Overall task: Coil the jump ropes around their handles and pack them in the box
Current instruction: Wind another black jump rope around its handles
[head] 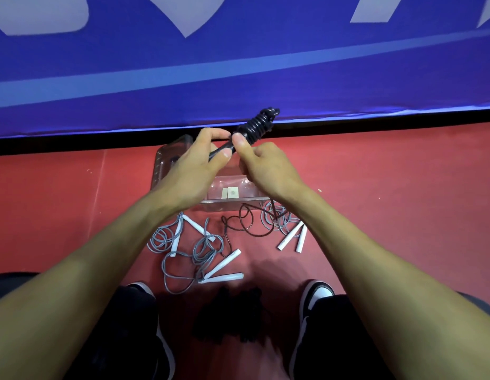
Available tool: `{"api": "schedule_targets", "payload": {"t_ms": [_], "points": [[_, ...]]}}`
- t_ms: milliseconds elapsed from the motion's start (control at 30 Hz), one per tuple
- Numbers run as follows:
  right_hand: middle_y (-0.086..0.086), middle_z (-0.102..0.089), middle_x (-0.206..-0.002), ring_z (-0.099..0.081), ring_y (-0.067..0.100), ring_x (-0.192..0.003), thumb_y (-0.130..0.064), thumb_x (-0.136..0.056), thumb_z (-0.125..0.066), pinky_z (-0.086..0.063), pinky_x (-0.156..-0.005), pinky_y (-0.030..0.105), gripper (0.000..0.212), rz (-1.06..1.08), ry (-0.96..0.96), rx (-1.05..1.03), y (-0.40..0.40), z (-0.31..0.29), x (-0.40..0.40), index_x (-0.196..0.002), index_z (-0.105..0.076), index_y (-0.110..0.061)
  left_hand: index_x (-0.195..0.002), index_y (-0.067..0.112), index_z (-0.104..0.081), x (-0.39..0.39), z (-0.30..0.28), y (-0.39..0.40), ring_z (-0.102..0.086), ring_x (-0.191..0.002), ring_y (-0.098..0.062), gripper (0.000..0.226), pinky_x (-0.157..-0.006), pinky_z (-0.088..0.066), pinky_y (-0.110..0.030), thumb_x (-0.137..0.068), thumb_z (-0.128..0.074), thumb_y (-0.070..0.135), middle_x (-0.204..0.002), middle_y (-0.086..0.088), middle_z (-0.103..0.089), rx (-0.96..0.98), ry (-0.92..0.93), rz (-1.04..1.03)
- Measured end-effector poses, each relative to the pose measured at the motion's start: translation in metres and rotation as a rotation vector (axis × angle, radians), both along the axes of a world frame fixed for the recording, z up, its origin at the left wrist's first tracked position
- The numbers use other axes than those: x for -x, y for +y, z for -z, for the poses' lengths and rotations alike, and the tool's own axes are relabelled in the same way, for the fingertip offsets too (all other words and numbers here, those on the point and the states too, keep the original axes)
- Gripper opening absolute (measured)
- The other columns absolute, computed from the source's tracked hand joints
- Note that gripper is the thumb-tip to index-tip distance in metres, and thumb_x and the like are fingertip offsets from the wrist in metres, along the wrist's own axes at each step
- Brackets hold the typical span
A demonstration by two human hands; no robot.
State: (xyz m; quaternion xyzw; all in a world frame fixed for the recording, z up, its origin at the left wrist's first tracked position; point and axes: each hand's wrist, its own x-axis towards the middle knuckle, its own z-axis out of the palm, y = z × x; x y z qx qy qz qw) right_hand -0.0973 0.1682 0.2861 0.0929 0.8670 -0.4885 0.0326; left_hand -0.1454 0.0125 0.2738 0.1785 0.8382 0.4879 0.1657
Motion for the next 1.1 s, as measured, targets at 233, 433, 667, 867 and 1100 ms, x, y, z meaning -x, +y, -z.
{"api": "schedule_targets", "payload": {"t_ms": [233,433,667,867,1100], "points": [[-0.02,-0.053,-0.042,-0.048,-0.003,-0.041,-0.052,-0.105,-0.036,-0.036,-0.055,0.024,0.061,-0.057,-0.019,0.009,-0.001,0.004,-0.002,-0.061,-0.059,-0.017,-0.101,0.029,-0.072,0.001,-0.011,-0.006,-0.068,-0.084,-0.02,0.022,-0.085,-0.055,-0.045,-0.083,-0.066,0.041,-0.091,0.004,-0.073,0.03,0.029,0.011],[-0.008,-0.044,-0.041,-0.037,0.006,-0.04,-0.053,-0.104,-0.04,-0.031,-0.052,0.028,0.062,-0.125,-0.021,0.022,-0.004,0.001,-0.002,-0.053,-0.057,-0.021,-0.086,0.012,-0.055,-0.01,-0.007,-0.001,-0.048,-0.054,-0.008,0.03,-0.051,-0.037,-0.019,-0.077,-0.078,0.029,-0.067,0.003,-0.06,0.142,0.193,-0.074],[-0.005,-0.057,-0.05,-0.053,0.014,-0.054,-0.064,-0.099,-0.038,-0.045,-0.059,0.032,0.068,-0.161,-0.025,-0.16,-0.001,-0.002,-0.003,-0.058,-0.061,-0.016,-0.093,0.011,-0.057,-0.006,-0.008,-0.003,-0.074,-0.072,-0.024,0.02,-0.074,-0.062,-0.046,-0.084,-0.075,0.014,-0.076,-0.002,-0.07,-0.057,-0.016,-0.039],[-0.009,-0.048,-0.052,-0.046,0.002,-0.053,-0.034,-0.108,-0.04,-0.036,-0.058,0.011,0.051,-0.198,0.093,-0.16,-0.001,0.002,-0.002,-0.063,-0.061,-0.022,-0.103,0.022,-0.042,0.001,-0.002,-0.002,-0.053,-0.056,-0.017,0.02,-0.062,-0.045,-0.037,-0.098,-0.061,0.017,-0.066,0.0,-0.06,-0.157,-0.044,-0.124],[-0.007,-0.056,-0.048,-0.053,0.009,-0.044,-0.01,-0.106,-0.041,-0.042,-0.053,0.025,0.035,-0.152,0.057,0.079,0.0,0.006,0.006,-0.076,-0.06,-0.009,-0.106,0.016,-0.049,-0.007,-0.01,0.004,-0.041,-0.06,-0.009,0.037,-0.061,-0.035,-0.029,-0.078,-0.066,0.033,-0.074,0.004,-0.055,-0.437,-0.341,0.009]]}}
